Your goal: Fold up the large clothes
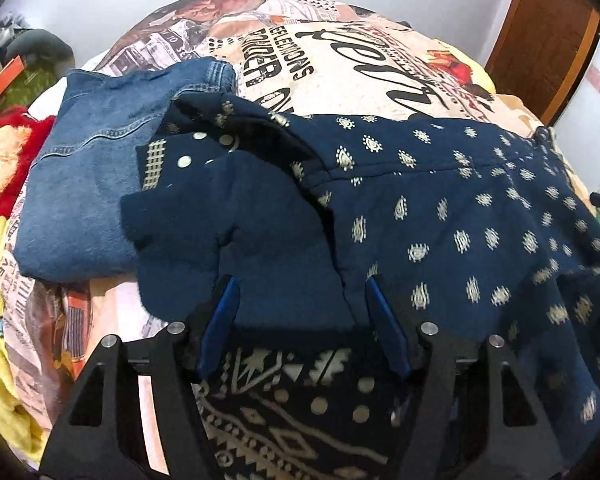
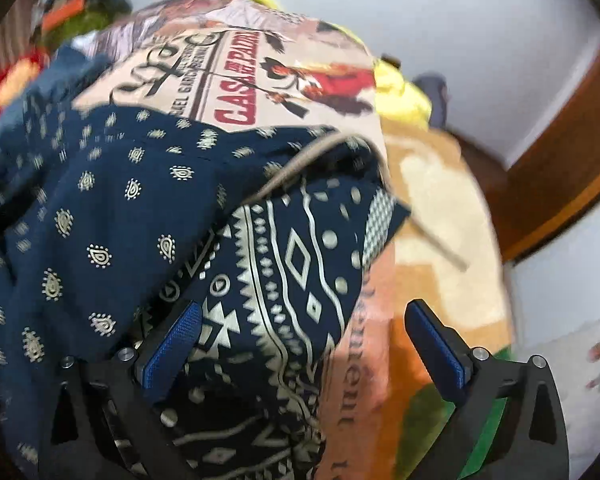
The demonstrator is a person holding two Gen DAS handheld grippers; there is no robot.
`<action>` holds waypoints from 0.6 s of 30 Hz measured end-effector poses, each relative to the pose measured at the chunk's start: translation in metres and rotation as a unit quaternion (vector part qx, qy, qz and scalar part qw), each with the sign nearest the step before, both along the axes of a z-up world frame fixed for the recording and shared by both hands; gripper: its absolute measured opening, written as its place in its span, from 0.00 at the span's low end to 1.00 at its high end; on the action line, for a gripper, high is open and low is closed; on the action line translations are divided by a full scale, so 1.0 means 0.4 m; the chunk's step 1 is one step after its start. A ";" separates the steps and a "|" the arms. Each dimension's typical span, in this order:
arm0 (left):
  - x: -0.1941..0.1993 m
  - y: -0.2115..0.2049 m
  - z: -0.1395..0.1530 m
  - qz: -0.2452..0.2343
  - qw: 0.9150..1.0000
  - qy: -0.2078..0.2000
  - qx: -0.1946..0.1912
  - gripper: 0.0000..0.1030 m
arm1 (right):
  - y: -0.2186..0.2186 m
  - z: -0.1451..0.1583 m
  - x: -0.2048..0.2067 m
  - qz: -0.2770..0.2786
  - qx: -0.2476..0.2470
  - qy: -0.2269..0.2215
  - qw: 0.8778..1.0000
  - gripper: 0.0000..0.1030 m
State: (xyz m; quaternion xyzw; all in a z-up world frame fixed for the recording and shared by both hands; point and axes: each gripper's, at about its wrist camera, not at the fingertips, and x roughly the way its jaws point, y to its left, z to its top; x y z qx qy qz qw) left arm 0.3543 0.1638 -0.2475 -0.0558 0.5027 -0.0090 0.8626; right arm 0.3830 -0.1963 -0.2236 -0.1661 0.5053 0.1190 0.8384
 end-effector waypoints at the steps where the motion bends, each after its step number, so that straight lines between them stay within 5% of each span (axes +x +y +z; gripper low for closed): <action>1: -0.011 0.008 0.008 -0.004 1.000 -0.001 -0.005 0.64 | -0.021 0.006 0.003 -0.009 0.023 0.009 1.000 0.98; 8: -0.042 0.115 0.100 0.025 0.999 -0.040 0.000 0.64 | -0.098 0.062 0.006 -0.037 0.119 0.003 0.992 0.97; 13: 0.027 0.241 0.067 0.071 0.996 -0.014 -0.054 0.64 | -0.106 0.057 0.070 -0.057 0.172 0.026 0.983 0.80; 18: 0.107 0.271 0.010 0.063 0.992 0.005 -0.109 0.58 | -0.123 0.020 0.134 -0.084 0.207 0.060 0.973 0.62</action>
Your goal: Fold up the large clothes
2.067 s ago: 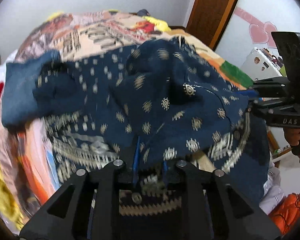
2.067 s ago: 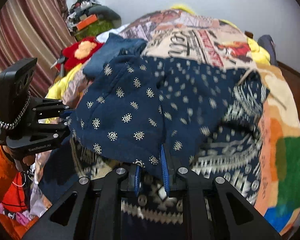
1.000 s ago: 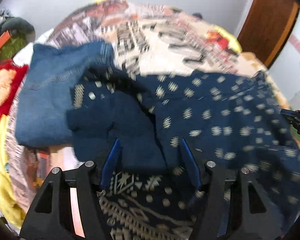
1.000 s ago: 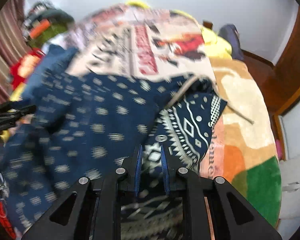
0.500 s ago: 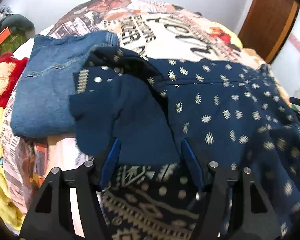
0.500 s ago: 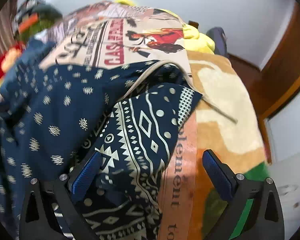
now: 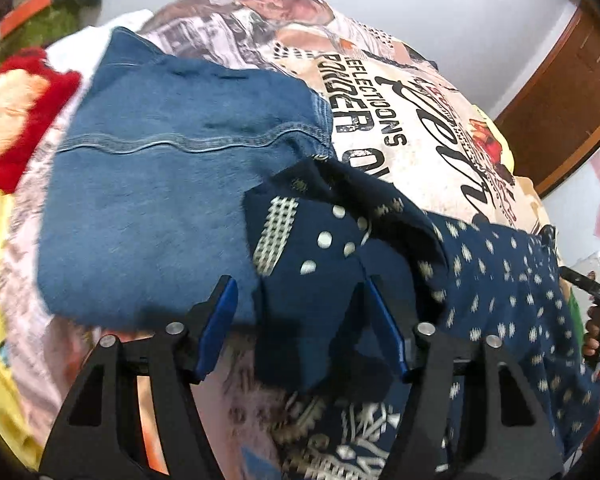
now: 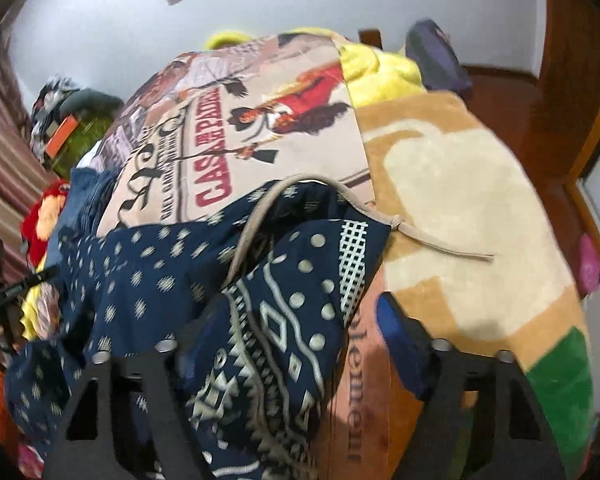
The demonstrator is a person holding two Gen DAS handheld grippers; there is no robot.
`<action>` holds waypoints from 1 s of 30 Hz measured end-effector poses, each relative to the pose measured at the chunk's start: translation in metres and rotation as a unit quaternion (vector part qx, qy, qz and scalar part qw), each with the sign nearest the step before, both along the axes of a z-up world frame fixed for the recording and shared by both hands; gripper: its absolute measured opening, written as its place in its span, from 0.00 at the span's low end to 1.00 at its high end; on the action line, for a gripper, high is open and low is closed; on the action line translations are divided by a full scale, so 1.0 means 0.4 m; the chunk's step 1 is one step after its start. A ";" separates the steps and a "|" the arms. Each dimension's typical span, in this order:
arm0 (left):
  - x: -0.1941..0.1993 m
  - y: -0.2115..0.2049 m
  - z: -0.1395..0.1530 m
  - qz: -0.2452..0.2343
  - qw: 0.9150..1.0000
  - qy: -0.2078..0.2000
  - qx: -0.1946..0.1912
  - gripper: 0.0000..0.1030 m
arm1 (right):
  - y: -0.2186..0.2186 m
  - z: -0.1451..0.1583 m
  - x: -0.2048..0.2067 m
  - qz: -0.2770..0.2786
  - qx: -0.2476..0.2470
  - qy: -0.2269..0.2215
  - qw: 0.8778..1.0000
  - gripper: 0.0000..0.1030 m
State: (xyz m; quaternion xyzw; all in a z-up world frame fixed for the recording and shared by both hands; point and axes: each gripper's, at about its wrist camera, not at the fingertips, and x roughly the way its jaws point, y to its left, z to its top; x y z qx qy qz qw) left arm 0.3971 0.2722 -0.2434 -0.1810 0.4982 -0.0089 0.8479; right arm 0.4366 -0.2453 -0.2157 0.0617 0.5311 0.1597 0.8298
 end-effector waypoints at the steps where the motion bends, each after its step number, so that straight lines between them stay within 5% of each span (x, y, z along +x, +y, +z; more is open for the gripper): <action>1: 0.012 0.001 -0.008 -0.002 1.000 0.003 -0.005 0.53 | -0.002 -0.014 0.014 -0.003 0.006 0.011 1.000 0.58; 6: 0.068 0.012 -0.048 0.020 0.998 0.003 -0.057 0.33 | 0.009 -0.042 0.066 -0.003 0.009 0.008 1.000 0.51; 9: 0.074 -0.002 -0.043 0.028 0.999 -0.003 -0.041 0.21 | 0.030 -0.057 0.088 0.009 -0.007 0.009 1.000 0.19; 10: 0.072 -0.009 -0.032 0.029 0.999 -0.007 -0.024 0.09 | 0.040 -0.059 0.093 0.014 -0.009 0.009 1.000 0.13; 23: 0.029 -0.001 0.276 0.041 0.989 -0.127 0.070 0.07 | 0.226 0.199 0.157 0.083 -0.053 -0.134 0.986 0.06; 30: 0.132 0.097 0.251 0.080 0.983 -0.108 0.122 0.07 | 0.380 0.207 0.287 0.090 -0.074 -0.168 0.979 0.06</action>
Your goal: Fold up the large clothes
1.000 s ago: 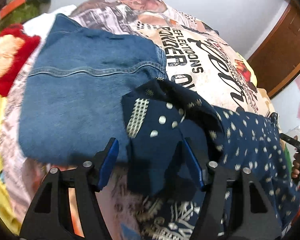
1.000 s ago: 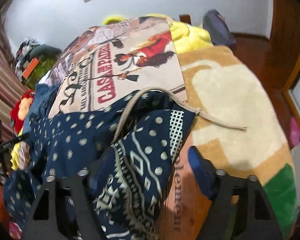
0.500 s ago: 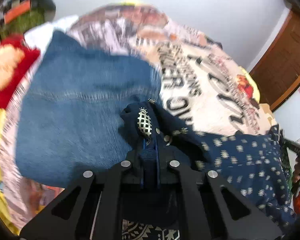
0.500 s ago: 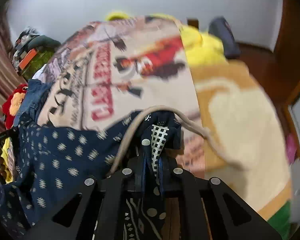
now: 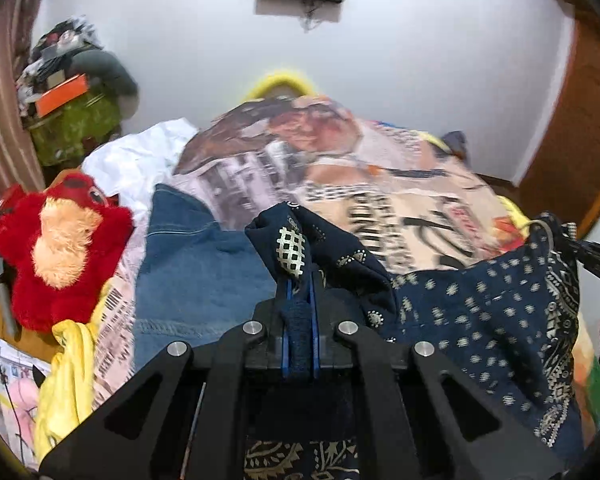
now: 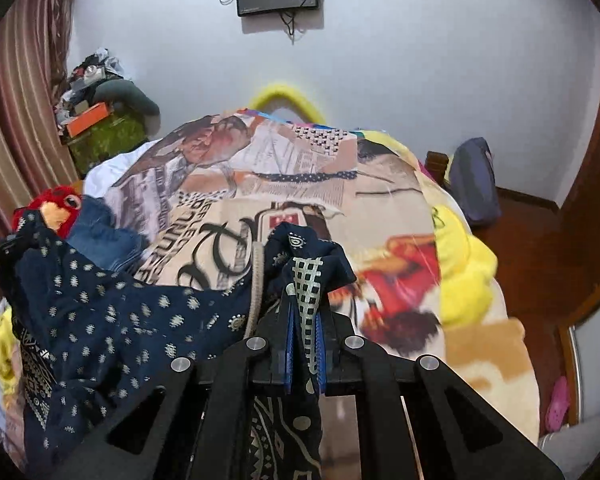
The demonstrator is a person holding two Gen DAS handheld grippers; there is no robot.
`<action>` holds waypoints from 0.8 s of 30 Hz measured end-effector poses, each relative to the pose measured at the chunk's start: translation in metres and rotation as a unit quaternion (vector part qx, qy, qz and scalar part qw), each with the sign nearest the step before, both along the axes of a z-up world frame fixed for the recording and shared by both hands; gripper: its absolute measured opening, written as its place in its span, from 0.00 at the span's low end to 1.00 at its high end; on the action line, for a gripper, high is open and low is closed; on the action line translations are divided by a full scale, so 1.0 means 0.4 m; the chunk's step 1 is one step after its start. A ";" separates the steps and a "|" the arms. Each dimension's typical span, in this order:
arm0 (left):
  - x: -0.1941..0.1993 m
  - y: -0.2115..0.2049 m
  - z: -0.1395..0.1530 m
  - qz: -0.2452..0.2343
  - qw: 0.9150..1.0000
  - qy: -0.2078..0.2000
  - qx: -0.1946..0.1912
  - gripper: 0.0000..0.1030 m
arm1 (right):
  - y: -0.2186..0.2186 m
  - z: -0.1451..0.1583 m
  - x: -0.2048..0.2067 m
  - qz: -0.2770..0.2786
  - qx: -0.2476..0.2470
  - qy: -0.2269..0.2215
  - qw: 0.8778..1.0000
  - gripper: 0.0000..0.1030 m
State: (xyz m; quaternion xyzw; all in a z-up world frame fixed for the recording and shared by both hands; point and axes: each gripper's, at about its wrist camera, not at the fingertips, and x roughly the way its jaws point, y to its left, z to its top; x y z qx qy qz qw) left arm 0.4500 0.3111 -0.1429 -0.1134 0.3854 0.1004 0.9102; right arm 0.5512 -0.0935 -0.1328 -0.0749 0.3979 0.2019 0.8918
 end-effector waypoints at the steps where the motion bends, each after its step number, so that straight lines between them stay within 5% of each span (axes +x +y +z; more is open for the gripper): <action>1: 0.023 0.027 -0.029 0.012 1.000 0.012 0.002 0.07 | 0.019 -0.019 0.023 -0.003 -0.009 0.000 1.000 0.06; 11: 0.116 0.150 -0.287 0.044 0.993 0.108 0.006 0.08 | 0.041 -0.288 0.153 -0.028 -0.097 0.045 0.994 0.06; 17: 0.112 0.123 -0.292 0.039 0.992 0.113 0.040 0.11 | 0.018 -0.320 0.137 -0.031 -0.158 0.016 0.987 0.08; 21: 0.096 0.118 -0.274 0.037 0.991 0.118 0.044 0.15 | -0.022 -0.330 0.144 -0.084 -0.249 0.012 0.965 0.08; 24: 0.059 0.090 -0.244 0.027 0.990 0.119 0.070 0.19 | -0.109 -0.312 0.140 -0.120 -0.223 0.047 0.966 0.08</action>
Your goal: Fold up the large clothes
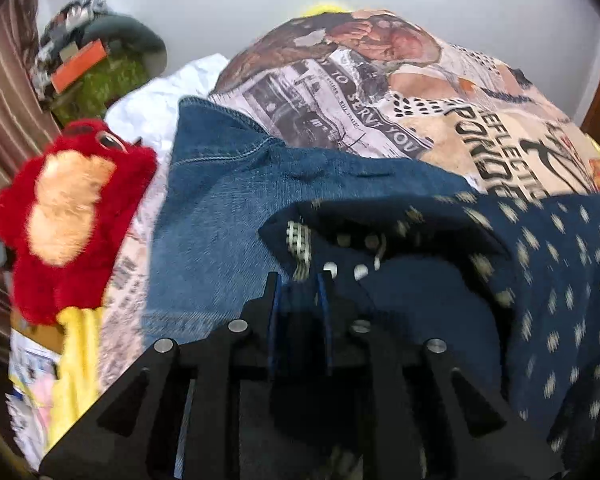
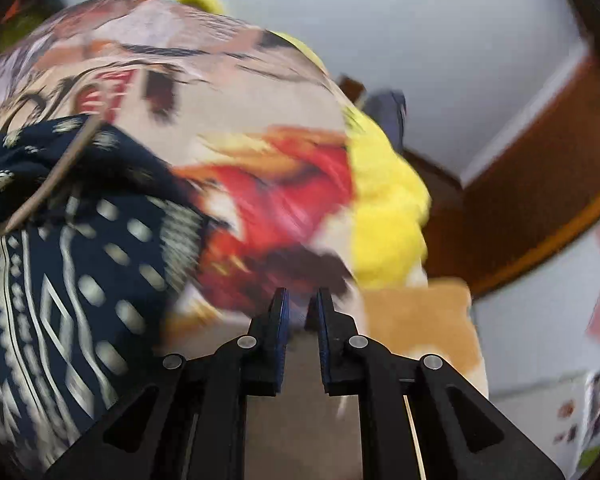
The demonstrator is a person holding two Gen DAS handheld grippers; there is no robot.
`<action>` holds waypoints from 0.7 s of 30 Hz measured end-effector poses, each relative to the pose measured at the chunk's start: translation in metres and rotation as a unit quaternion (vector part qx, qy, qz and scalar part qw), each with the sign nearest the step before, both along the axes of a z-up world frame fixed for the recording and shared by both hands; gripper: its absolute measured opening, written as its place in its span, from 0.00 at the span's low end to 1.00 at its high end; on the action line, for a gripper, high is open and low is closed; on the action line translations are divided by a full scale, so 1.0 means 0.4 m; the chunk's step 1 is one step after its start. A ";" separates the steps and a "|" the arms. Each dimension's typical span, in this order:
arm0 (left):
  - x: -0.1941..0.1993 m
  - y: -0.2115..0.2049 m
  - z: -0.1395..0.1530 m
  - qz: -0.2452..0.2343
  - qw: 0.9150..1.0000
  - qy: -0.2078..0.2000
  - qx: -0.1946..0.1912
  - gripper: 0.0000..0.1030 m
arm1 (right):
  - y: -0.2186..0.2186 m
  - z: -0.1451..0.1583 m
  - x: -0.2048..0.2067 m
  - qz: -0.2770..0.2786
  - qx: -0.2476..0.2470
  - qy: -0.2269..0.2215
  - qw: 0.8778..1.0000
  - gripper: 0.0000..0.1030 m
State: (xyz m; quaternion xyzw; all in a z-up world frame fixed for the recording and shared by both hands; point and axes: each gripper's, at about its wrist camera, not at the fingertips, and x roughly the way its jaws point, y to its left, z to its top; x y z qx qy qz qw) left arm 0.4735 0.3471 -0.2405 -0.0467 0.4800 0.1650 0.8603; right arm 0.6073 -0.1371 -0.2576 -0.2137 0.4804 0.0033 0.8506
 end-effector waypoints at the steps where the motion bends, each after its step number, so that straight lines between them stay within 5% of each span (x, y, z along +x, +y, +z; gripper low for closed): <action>1: -0.014 -0.010 0.013 -0.006 1.000 -0.001 0.004 0.22 | -0.028 0.015 -0.008 -0.010 0.023 0.010 1.000 0.08; 7: -0.131 -0.093 0.109 -0.040 0.999 -0.022 0.012 0.40 | -0.103 0.167 -0.181 0.038 0.163 0.026 0.986 0.08; 12: -0.236 -0.177 0.149 -0.064 0.997 -0.031 0.006 0.56 | -0.061 0.238 -0.363 0.110 0.186 0.044 0.975 0.08; 17: -0.344 -0.240 0.104 -0.085 0.996 -0.007 -0.041 0.68 | -0.015 0.188 -0.513 0.131 0.214 0.116 0.961 0.08; 21: -0.414 -0.268 0.027 -0.096 0.991 0.031 -0.087 0.68 | -0.006 0.093 -0.583 0.132 0.175 0.153 0.964 0.08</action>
